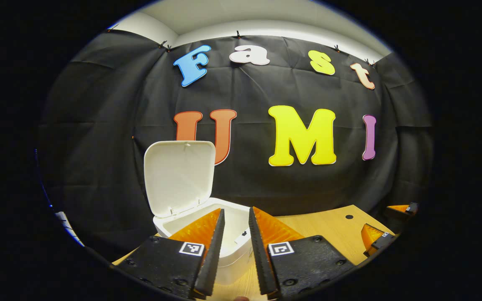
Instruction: Press the lid of the desktop garbage bin to open it, pick up the crumpled paper on the desktop and throw it into the bin, then pick up the pop can on the desktop and drop it into the bin, and finally close the garbage bin lid.
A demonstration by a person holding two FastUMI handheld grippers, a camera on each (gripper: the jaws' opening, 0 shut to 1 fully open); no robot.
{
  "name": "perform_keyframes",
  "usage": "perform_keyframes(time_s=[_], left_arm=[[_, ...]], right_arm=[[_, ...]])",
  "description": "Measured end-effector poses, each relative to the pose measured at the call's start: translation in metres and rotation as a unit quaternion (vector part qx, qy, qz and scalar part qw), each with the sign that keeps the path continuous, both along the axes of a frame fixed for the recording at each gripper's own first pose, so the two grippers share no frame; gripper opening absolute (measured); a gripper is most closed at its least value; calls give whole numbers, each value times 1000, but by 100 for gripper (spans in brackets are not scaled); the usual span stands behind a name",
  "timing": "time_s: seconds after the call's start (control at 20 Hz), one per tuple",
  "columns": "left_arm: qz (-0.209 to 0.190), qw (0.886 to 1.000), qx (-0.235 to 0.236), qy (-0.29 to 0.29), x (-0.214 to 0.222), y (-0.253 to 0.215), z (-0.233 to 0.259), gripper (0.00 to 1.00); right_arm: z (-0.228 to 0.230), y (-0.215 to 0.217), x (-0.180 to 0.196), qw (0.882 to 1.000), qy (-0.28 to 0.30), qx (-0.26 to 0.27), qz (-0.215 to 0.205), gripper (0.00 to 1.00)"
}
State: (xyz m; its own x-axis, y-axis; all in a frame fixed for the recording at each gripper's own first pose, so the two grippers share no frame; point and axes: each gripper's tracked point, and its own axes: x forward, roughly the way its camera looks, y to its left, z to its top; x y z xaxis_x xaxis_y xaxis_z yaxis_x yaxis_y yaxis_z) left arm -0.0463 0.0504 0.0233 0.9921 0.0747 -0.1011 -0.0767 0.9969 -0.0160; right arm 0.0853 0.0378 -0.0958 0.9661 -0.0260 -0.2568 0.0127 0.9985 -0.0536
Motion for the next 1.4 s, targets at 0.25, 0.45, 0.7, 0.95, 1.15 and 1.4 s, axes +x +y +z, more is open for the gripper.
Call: perform_keyframes(time_s=[0.25, 0.45, 0.7, 0.95, 1.15, 1.4], left_arm=[[3, 1000, -1, -11, -9, 2, 2, 92], [12, 1000, 7, -10, -14, 4, 2, 89], [19, 1000, 19, -9, -14, 7, 3, 95], [18, 1000, 22, 3, -13, 6, -3, 95], [16, 1000, 17, 6, -14, 3, -5, 95], [16, 1000, 21, 9, -15, 3, -4, 95]], right_arm=[[-48, -16, 13, 997, 70, -15, 12, 97], [-104, -16, 23, 989, 143, -15, 19, 97], [-176, -20, 37, 970, 240, -20, 16, 97], [-227, -22, 45, 950, 311, -9, 8, 97], [-258, -28, 47, 933, 359, 13, -9, 97], [-276, -33, 50, 924, 381, 20, -13, 96]])
